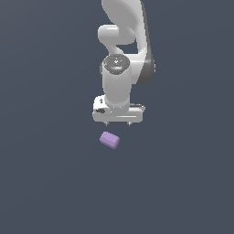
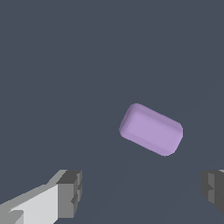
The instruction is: Pick up the object and move it to a goal position.
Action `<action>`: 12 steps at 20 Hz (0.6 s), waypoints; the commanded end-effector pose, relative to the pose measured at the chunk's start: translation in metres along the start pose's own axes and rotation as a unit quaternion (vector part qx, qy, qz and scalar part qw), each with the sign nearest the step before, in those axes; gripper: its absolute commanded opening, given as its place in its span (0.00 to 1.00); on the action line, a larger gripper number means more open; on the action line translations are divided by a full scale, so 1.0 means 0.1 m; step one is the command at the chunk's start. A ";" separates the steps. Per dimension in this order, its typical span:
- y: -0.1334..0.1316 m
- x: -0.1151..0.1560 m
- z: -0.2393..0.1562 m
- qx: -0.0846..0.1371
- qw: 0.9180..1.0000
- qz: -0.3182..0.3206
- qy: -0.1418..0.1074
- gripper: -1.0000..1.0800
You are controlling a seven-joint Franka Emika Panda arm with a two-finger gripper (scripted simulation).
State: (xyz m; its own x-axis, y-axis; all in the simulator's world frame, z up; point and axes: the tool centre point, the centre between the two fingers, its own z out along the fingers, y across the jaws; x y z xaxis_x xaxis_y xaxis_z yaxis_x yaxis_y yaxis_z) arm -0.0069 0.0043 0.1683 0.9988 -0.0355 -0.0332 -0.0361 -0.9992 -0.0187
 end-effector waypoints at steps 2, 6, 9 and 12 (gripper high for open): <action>0.00 0.00 0.00 0.000 1.000 -0.001 0.000 0.96; -0.10 0.00 -0.02 0.006 1.000 -0.011 0.002 0.96; -0.21 0.00 -0.05 0.012 1.000 -0.021 0.005 0.96; -0.25 0.00 -0.06 0.014 1.000 -0.023 0.005 0.96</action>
State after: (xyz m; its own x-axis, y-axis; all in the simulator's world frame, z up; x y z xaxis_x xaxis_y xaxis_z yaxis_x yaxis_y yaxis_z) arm -0.0060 0.0273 0.1740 0.9997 0.0082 -0.0214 0.0072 -0.9989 -0.0463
